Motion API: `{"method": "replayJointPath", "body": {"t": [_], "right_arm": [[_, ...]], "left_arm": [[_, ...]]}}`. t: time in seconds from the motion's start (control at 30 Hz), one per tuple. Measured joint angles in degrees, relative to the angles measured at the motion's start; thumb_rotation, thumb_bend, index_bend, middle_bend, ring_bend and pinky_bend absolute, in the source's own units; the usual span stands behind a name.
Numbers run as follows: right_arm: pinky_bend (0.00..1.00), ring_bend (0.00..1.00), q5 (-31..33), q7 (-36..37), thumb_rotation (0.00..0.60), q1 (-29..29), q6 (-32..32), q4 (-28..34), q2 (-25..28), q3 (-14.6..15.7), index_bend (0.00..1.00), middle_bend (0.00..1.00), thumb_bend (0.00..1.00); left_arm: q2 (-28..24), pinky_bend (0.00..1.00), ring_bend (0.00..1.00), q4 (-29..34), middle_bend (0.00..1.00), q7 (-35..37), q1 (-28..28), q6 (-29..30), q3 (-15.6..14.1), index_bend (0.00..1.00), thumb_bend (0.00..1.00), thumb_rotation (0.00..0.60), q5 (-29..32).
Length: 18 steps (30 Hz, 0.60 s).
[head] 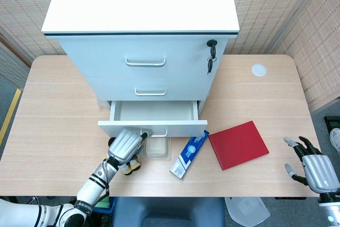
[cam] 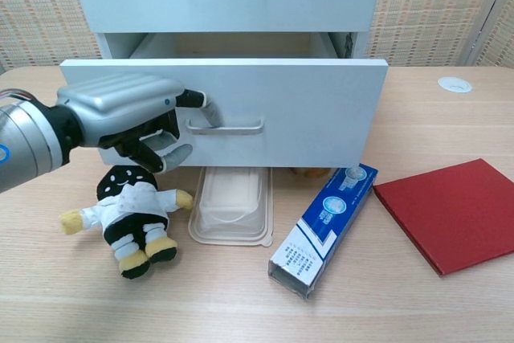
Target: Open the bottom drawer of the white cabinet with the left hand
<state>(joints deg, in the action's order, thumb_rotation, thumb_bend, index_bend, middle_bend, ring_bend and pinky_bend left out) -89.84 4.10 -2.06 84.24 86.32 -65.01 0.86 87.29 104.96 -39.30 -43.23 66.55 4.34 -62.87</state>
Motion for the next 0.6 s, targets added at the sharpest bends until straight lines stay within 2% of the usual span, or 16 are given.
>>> {"method": "replayJointPath", "body": {"t": [0.6], "right_arm": [[0.32, 0.24, -0.06, -0.4, 0.6, 0.48, 0.51, 0.37, 0.0, 0.08, 0.16, 0.28, 0.31]], "left_arm": [[-0.36, 0.99, 0.98, 3.22, 0.91, -1.35, 2.93, 2.23, -2.41, 0.27, 0.5, 0.6, -3.47]]}}
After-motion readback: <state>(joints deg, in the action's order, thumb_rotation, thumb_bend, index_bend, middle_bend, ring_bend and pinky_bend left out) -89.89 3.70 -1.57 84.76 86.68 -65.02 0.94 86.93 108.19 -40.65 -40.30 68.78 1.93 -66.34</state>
